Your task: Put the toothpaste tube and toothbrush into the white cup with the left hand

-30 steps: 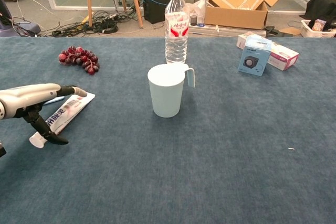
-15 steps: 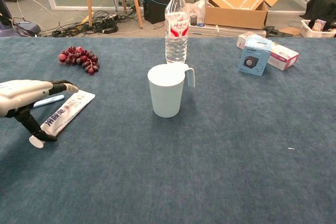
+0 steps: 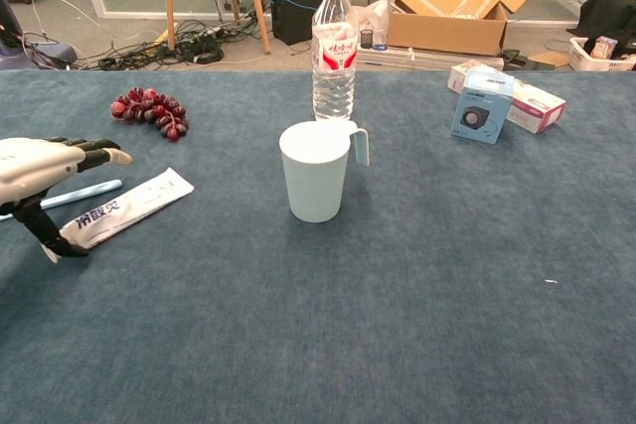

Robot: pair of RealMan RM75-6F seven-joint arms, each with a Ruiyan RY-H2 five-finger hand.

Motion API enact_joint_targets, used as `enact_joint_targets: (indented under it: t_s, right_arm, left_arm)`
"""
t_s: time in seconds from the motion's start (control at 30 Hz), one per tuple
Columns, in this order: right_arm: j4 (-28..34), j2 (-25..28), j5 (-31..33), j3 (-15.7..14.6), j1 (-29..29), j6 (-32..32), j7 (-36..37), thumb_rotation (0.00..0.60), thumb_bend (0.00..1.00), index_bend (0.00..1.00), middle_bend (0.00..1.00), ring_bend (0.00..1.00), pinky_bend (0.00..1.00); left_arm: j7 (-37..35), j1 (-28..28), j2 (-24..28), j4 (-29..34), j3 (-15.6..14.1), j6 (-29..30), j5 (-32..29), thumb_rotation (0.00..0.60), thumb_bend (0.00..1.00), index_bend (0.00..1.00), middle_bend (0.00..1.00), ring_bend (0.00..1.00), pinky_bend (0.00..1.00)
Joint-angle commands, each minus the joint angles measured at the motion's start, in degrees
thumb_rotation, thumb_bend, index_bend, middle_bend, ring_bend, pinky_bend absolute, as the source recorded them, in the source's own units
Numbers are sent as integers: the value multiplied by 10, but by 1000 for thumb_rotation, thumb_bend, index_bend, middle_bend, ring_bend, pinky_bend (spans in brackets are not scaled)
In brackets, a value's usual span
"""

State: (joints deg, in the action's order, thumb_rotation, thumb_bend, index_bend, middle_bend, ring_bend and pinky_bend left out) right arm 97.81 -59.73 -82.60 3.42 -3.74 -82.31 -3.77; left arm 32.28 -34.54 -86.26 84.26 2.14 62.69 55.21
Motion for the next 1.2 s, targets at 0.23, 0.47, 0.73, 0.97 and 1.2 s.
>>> enact_joint_targets:
  t_s: [0.23,0.47,0.73,0.97,1.2]
  right_arm:
    - [-1,0,2,1,-1,2,0,600,0,44,33,0,423]
    - [-1,0,4,1,-1,4,0,600,0,44,34,0,423]
    - [-1,0,5,1,-1,4,2,600,0,44,34,0,423]
    - [0,1,5,2,0,2,3,600,0,44,34,0,423]
    - [0,0,3,1,-1,2,1,600,0,51,35,0,423]
  left_arm:
    - [4,5,-5,-39,4,-11,-5,600,0,0,0,0,0]
    - [1,4,-6,-66,20,-19,-18,600,0,0,0,0,0]
    - [3,3,-7,-92,38,-27,-40,600,0,0,0,0,0]
    - [-39,7,40,-12,61,-68,-78,600,0,0,0,0,0]
    - [-129,3,90,55,95,-135,-131,600,0,165,0,0,0]
